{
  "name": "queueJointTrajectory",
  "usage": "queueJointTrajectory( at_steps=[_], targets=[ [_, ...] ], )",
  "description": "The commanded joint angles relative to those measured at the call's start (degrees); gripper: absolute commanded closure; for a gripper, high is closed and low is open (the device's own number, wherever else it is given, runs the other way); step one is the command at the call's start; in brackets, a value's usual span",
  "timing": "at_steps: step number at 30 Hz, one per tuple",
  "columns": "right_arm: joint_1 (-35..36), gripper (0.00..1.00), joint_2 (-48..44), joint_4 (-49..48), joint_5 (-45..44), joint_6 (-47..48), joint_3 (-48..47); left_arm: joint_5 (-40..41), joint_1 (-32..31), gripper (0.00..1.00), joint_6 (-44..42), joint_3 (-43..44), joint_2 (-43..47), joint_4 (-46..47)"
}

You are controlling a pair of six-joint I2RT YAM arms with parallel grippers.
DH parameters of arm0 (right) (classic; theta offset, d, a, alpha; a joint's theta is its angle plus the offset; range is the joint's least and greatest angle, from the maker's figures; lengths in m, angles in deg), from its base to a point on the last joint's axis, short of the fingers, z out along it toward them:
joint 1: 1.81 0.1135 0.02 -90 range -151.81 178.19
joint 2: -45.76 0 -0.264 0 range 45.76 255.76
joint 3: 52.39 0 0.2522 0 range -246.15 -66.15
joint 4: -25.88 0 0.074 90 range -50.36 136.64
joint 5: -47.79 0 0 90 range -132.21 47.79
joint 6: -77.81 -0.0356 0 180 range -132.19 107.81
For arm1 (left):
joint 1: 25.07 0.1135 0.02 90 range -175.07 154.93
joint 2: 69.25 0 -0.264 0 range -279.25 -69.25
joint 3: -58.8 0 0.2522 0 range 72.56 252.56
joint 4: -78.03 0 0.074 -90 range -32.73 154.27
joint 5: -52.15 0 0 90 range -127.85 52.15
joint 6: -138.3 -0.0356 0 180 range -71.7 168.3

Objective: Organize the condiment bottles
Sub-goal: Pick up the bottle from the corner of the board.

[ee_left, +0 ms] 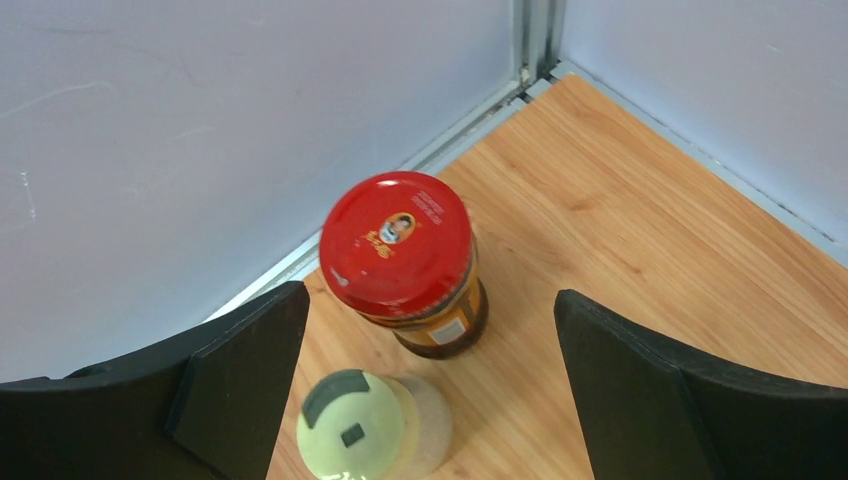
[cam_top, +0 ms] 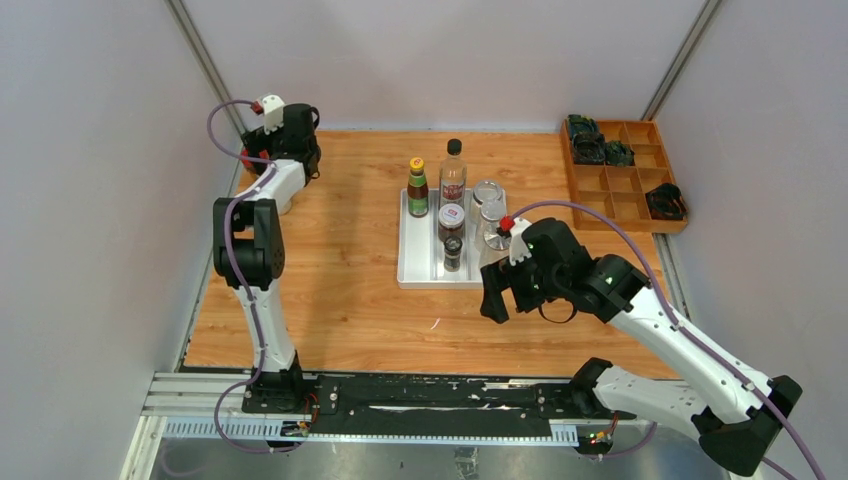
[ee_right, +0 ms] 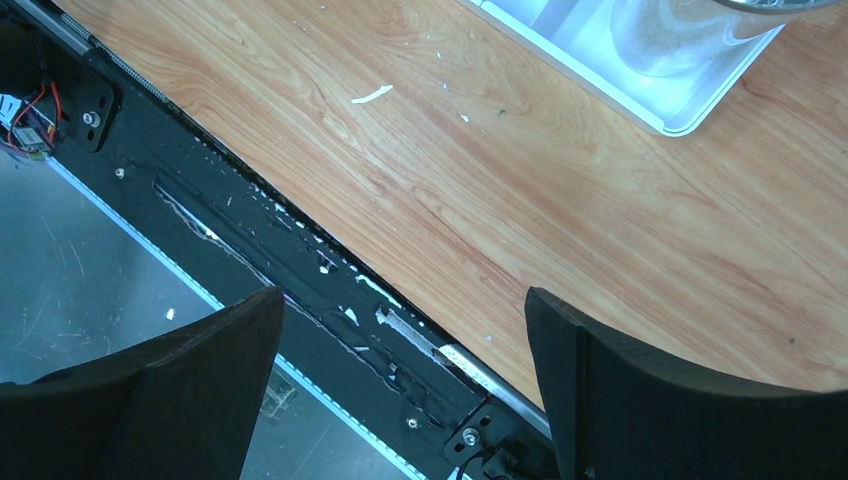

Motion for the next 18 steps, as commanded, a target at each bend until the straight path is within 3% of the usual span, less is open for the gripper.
queueJointTrajectory(
  at_steps=[1,18],
  targets=[
    [0.0,0.04,-0.6,0.5,0.7,-0.5,1.3,1.8,2.1,0.00,2.6,-1.5,1.1,2.1],
    [0.2,0.04,4.2,-1.6,2.0,-0.3,0.4,-7.7,8.8,0.02,4.3,-2.9,-1.8,4.1]
  ],
)
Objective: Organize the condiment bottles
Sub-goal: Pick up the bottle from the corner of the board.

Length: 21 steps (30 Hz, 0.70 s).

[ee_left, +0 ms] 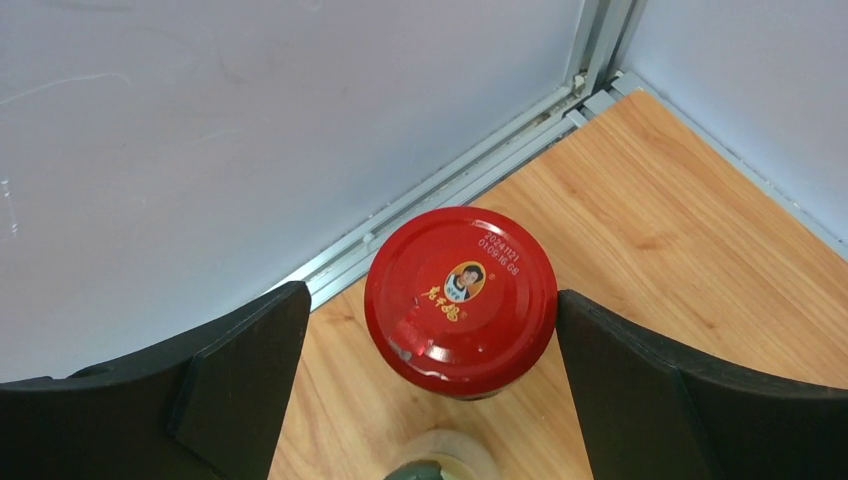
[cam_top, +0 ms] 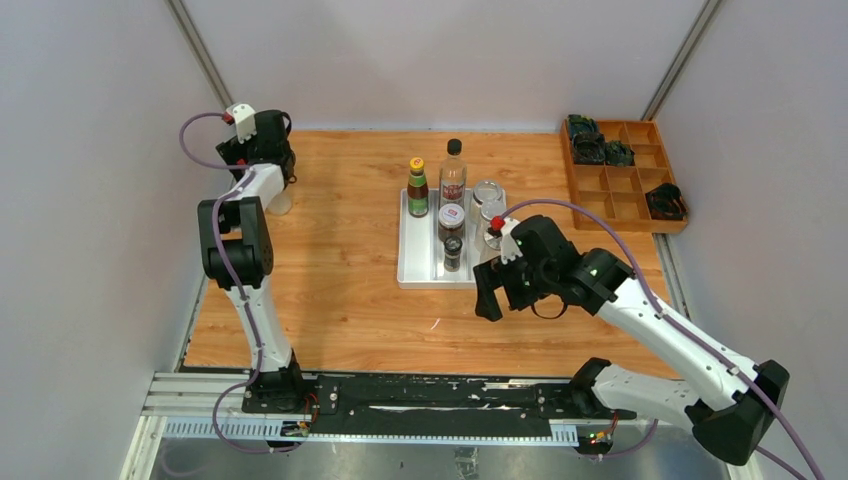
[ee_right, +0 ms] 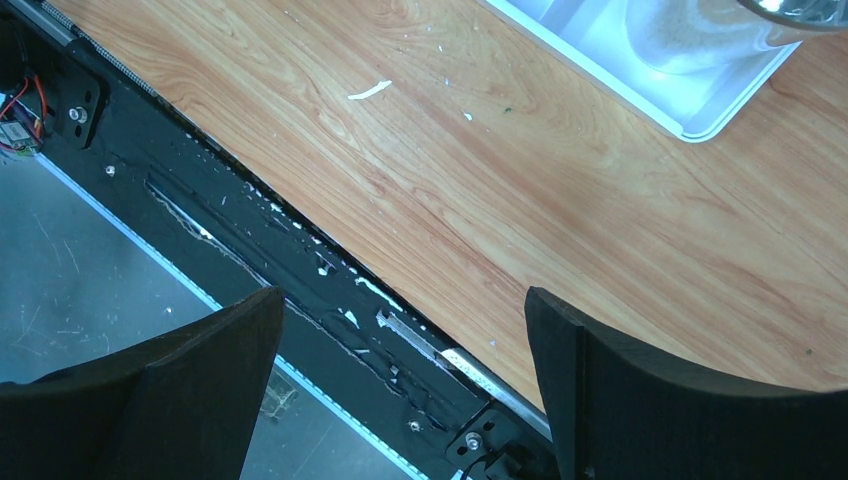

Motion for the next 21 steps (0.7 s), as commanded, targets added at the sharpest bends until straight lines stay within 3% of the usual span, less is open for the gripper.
queueJointTrajectory(
  at_steps=[1,11,21],
  targets=[
    [0.3,0.04,1.1,-0.5,1.3,-0.3,-0.1,-3.5,1.4,0.02,0.9,-0.4,-2.0,3.1],
    [0.5,0.04,2.7,-1.2,1.5,-0.1,-0.1,-8.7,2.2,0.08,0.4,0.9,-4.8,4.0],
    [0.6,0.04,4.2,-2.1,2.2,0.1,0.5,-8.5,2.4,0.12,-1.1,0.8,-4.8,6.2]
  ],
)
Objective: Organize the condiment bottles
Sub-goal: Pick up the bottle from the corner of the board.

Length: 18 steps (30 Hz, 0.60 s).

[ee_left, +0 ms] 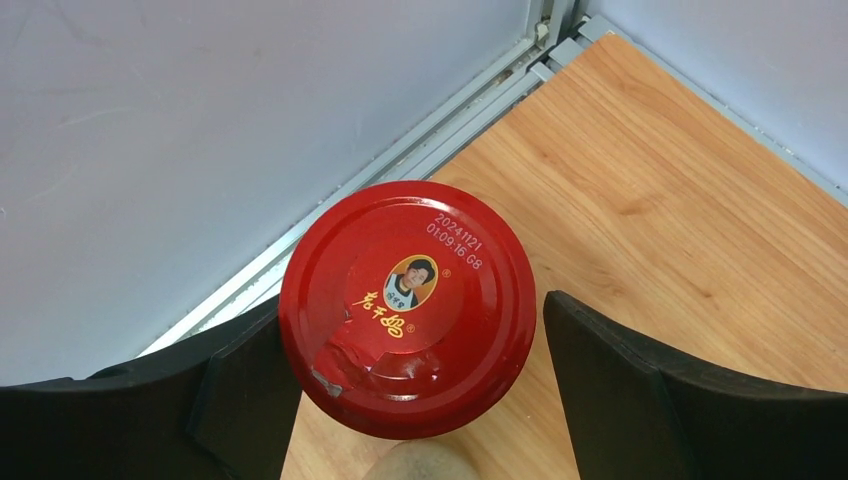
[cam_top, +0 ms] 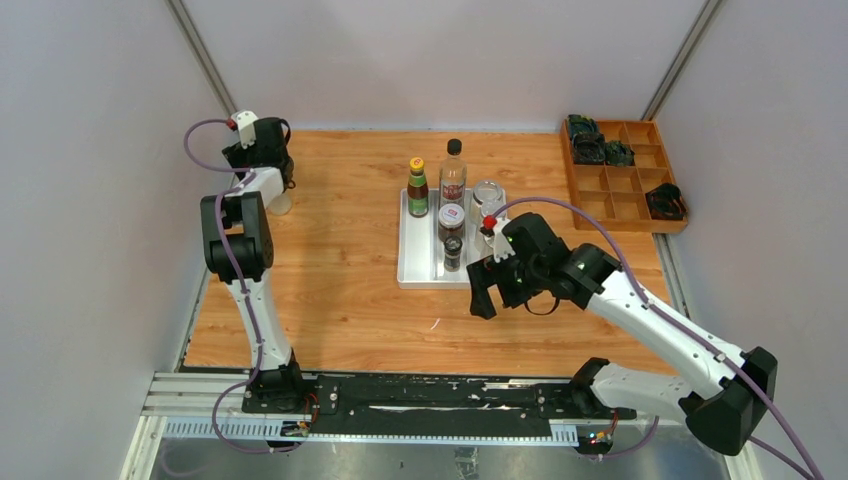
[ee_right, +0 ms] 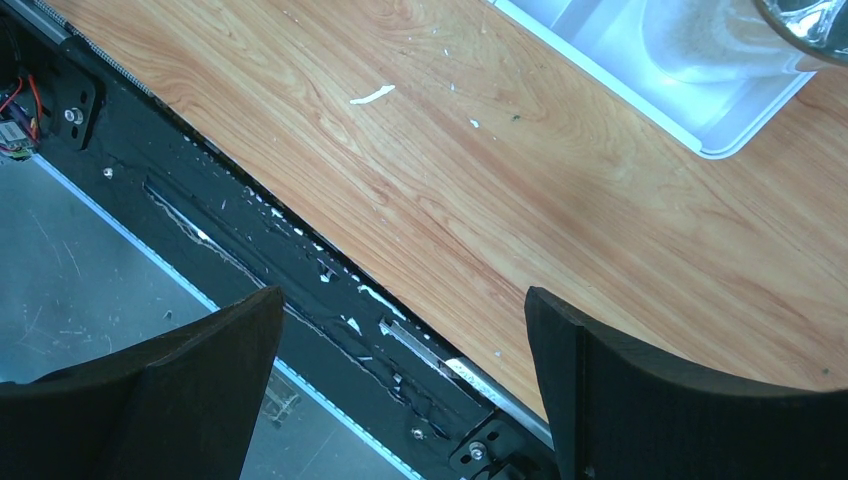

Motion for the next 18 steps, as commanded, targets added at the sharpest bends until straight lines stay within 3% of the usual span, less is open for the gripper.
queueJointTrajectory(
  at_steps=[1,11,18],
  targets=[
    [0.5,0.04,0.6,-0.2,1.2,0.1,0.5,-0.1,0.7,0.13,-0.9,0.5,-0.5,4.0],
    [0.6,0.04,1.9,-0.3,1.7,0.5,0.6,-1.8,1.1,0.22,-1.9,0.1,0.0,6.9],
    [0.6,0.04,2.7,-0.8,2.2,0.7,0.9,-3.6,1.2,0.36,-1.8,-0.4,0.3,7.1]
  ],
)
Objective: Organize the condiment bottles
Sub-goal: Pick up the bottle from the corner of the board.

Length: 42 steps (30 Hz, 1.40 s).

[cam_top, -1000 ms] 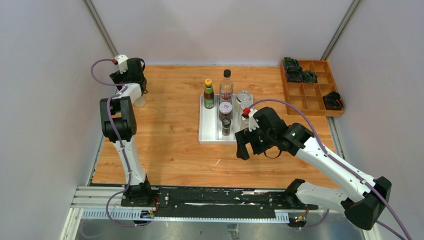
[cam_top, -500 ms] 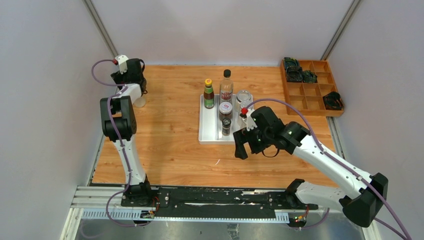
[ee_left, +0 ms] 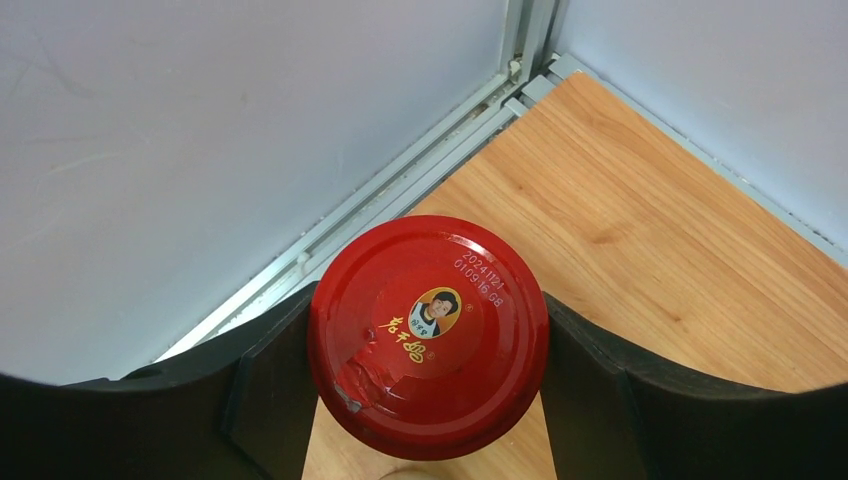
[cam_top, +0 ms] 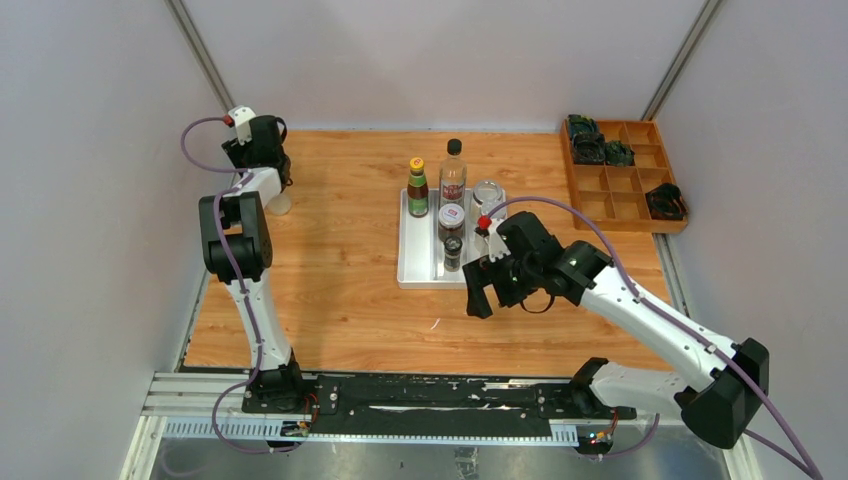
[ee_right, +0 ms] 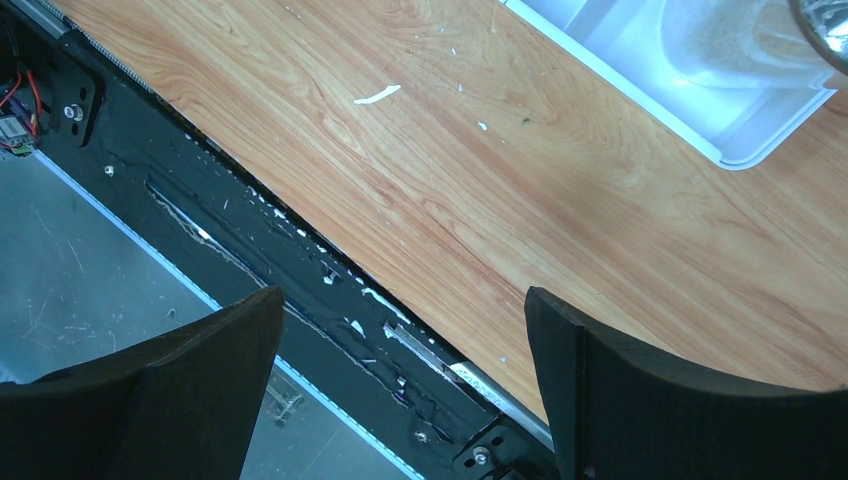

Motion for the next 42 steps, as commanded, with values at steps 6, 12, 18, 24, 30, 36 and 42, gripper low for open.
queueJointTrajectory(
  at_steps=[6,12,18,24,30,36,42],
  targets=[
    [0.6,0.04,0.6,-0.3,1.6,0.8,1.4,-6.6,0.4,0.42,2.5,-2.0,0.7,3.6],
    [0.6,0.04,0.5,-0.7,1.9,0.9,1.8,-14.2,0.2,0.45,5.2,-2.9,0.7,5.0],
    [0.6,0.04,0.1,-0.9,1.9,0.9,2.5,-14.9,-1.2,0.45,3.9,-3.9,1.5,6.7],
    [0.6,0.04,-0.1,-1.6,2.3,0.6,3.3,-16.8,-1.7,0.45,4.7,-7.5,2.6,9.1],
    [0.6,0.04,-0.4,-1.7,2.5,0.7,3.5,-17.0,-3.0,0.45,3.5,-9.2,3.7,10.4],
    [0.7,0.04,-0.6,-2.3,2.8,0.4,4.2,-15.3,-6.6,0.45,-0.6,-9.9,5.1,11.1],
    [0.8,0.04,-1.1,-2.4,2.8,0.2,3.8,-15.9,-11.4,0.45,0.2,-8.5,5.2,11.0]
  ],
)
